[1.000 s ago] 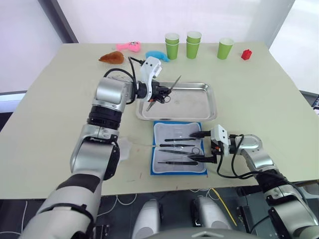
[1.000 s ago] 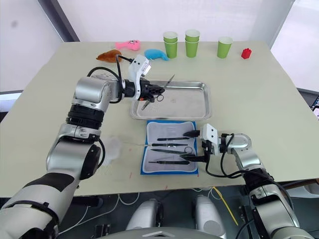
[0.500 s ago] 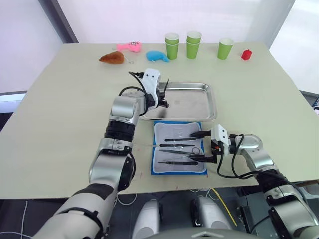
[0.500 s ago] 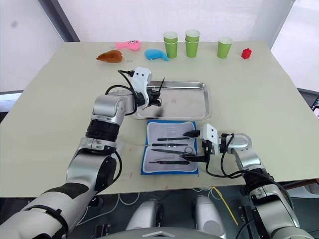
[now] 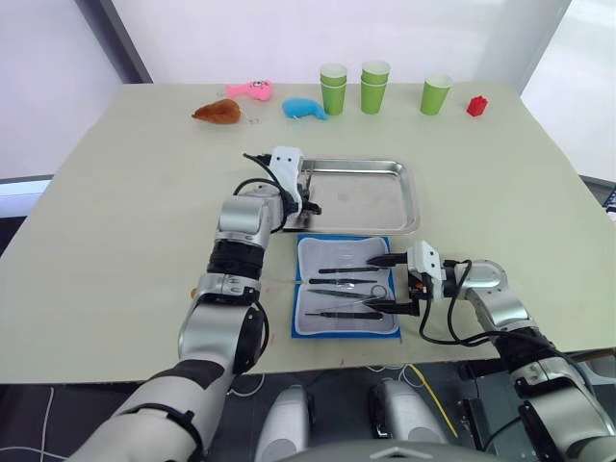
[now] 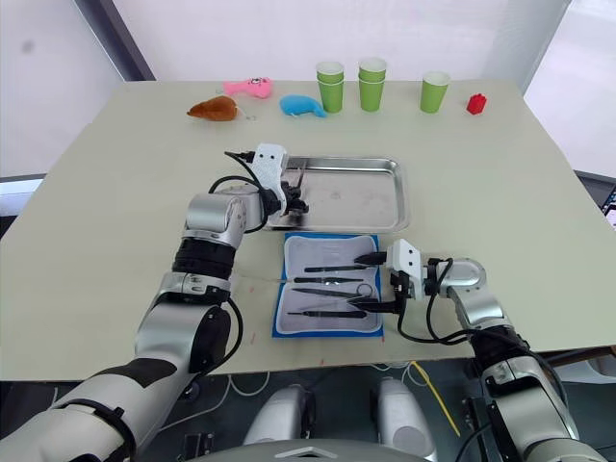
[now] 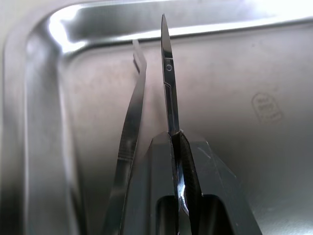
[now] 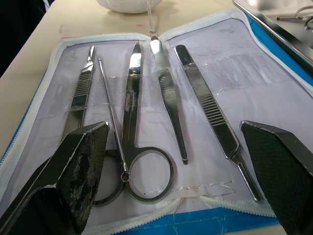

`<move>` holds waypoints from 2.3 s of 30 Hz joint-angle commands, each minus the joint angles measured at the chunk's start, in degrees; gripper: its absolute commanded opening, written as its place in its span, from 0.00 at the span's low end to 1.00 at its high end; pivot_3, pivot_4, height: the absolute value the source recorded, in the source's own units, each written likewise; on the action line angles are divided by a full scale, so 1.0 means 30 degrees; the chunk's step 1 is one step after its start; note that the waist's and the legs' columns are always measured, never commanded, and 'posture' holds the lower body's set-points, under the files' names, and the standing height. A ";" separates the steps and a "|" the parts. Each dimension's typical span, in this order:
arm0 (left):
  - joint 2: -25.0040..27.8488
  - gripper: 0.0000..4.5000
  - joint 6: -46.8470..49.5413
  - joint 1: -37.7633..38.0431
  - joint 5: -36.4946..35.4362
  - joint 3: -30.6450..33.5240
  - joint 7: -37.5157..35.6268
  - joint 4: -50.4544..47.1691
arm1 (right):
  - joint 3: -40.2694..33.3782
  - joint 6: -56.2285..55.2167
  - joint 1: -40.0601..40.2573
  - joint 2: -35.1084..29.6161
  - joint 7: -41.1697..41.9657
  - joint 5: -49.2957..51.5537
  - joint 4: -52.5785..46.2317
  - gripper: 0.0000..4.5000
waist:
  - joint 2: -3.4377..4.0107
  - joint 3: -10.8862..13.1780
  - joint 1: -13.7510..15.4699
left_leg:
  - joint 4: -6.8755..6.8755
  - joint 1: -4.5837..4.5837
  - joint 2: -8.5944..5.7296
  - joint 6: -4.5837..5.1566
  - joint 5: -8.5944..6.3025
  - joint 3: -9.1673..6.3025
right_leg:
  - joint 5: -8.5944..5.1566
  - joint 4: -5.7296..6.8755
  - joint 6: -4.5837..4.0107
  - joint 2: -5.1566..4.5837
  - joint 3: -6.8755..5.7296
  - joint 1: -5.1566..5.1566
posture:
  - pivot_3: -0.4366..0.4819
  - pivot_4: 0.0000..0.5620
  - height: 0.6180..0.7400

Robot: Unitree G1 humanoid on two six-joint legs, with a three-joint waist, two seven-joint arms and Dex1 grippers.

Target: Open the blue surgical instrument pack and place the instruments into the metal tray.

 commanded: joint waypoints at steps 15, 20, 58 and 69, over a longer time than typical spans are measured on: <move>-0.0122 0.47 -0.0312 -0.0777 -0.0086 0.0319 0.0544 0.0421 | 0.1039 0.0677 0.0809 -0.0030 -0.0501 -0.1476 0.1868 1.00 | 0.0000 -0.0001 -0.0002 | -0.0007 0.0001 0.0000 -0.0003 0.0000 -0.0002 | -0.0001 -0.0003 0.0001 -0.0004 -0.0003 0.0001 | 0.48 0.27 1.00; -0.0276 0.85 0.0273 -0.1031 -0.0335 0.0261 0.0587 -0.0642 | 0.1056 0.0656 0.0804 0.0001 -0.0510 -0.1483 0.1872 1.00 | 0.0000 0.0000 -0.0004 | -0.0008 0.0001 -0.0001 -0.0003 -0.0001 -0.0002 | -0.0001 -0.0005 0.0001 -0.0004 -0.0004 0.0001 | 0.48 0.27 1.00; 0.6424 0.85 -0.5735 0.1688 -0.4098 -0.1807 -1.5315 -0.6579 | 0.0640 -0.0625 0.0599 -0.1011 0.1222 -0.1077 0.2039 1.00 | 0.0050 0.0031 0.0461 | -0.0056 -0.0037 -0.0037 -0.0010 0.0002 0.0007 | -0.0001 -0.0100 0.0005 -0.0070 -0.0044 0.0001 | 0.48 0.27 1.00; 1.0465 0.85 -1.0888 0.4671 -0.5507 -0.1848 -2.4377 -0.7515 | 0.0638 -0.0705 0.0639 -0.0872 0.1102 -0.1062 0.2226 1.00 | 0.0060 0.0037 0.0479 | -0.0079 -0.0038 -0.0030 -0.0006 0.0003 0.0008 | -0.0003 -0.0132 0.0000 -0.0069 -0.0054 0.0003 | 0.48 0.27 1.00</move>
